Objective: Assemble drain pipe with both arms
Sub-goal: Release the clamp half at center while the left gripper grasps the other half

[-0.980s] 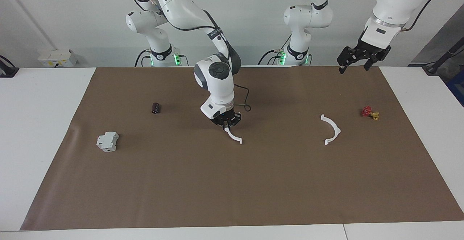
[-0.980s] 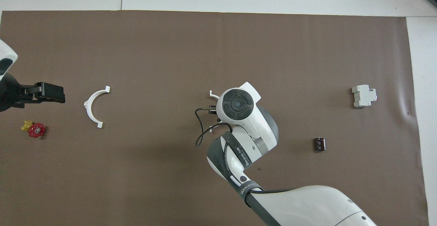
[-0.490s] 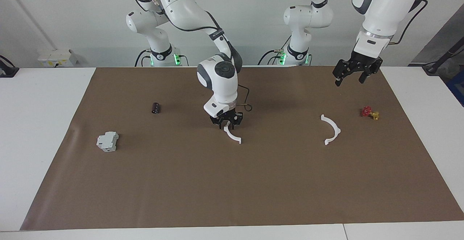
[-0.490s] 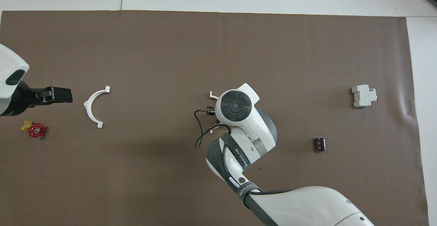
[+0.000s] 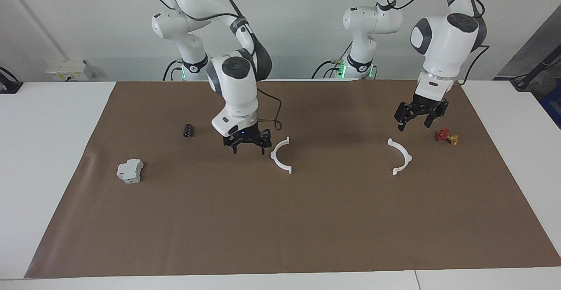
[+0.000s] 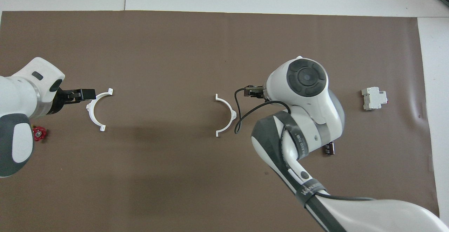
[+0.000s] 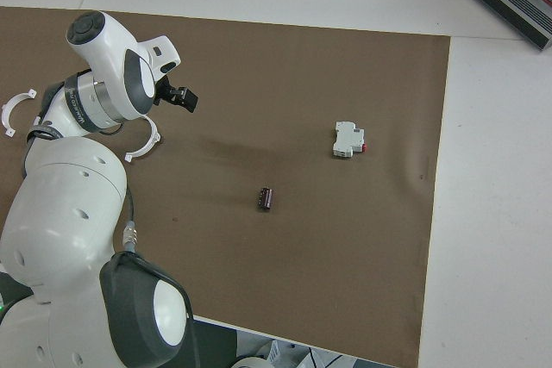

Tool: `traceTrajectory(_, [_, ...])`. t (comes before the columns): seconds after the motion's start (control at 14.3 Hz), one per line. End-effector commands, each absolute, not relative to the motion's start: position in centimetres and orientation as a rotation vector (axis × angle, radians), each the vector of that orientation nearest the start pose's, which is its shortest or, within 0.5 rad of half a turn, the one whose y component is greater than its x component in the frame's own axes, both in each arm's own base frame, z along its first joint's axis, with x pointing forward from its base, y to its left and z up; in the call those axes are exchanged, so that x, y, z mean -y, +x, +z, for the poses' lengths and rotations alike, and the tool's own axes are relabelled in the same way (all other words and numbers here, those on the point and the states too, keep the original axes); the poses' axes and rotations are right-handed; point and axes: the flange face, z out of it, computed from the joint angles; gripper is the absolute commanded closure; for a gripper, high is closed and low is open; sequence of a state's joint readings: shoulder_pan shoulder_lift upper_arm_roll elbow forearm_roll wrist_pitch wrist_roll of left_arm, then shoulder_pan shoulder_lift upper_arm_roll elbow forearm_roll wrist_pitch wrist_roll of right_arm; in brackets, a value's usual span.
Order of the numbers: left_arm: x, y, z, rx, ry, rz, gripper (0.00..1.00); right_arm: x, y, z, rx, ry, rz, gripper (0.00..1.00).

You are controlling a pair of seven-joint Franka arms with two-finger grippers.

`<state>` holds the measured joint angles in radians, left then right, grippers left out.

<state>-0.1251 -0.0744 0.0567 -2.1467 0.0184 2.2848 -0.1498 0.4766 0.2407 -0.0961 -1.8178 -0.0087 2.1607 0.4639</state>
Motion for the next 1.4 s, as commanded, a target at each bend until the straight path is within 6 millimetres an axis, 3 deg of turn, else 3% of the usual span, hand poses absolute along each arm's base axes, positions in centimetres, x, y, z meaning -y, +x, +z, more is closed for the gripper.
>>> traceTrajectory(0.0, [2.8, 56.2, 42.4, -0.02, -3.123, -0.39, 0.0, -18.2, 58.0, 45.8, -0.053, -3.145, -0.14, 0.0])
traceTrajectory(0.28, [-0.2, 56.1, 39.3, -0.018, -3.111, -0.367, 0.0, -8.5, 56.6, 49.3, -0.046, -3.171, 0.021, 0.0])
traceTrajectory(0.49, [-2.4, 55.6, 36.4, -0.105, -3.09, -0.377, 0.0, -3.3, 55.5, 50.5, -0.056, -3.169, 0.108, 0.0])
traceTrajectory(0.7, [-1.4, 56.2, 32.8, -0.067, -3.1, -0.35, 0.0, 1.4, 54.6, 50.8, -0.049, -3.16, 0.155, 0.0])
traceTrajectory(0.91, [0.4, 56.4, 30.6, 0.103, -3.118, -0.33, 0.0, 4.1, 55.0, 52.9, -0.051, -3.163, 0.08, 0.0])
traceTrajectory(1.33, [0.1, 55.9, 30.2, 0.118, -3.12, -0.294, 0.0, 4.5, 54.8, 61.2, -0.059, -3.224, 0.073, 0.0])
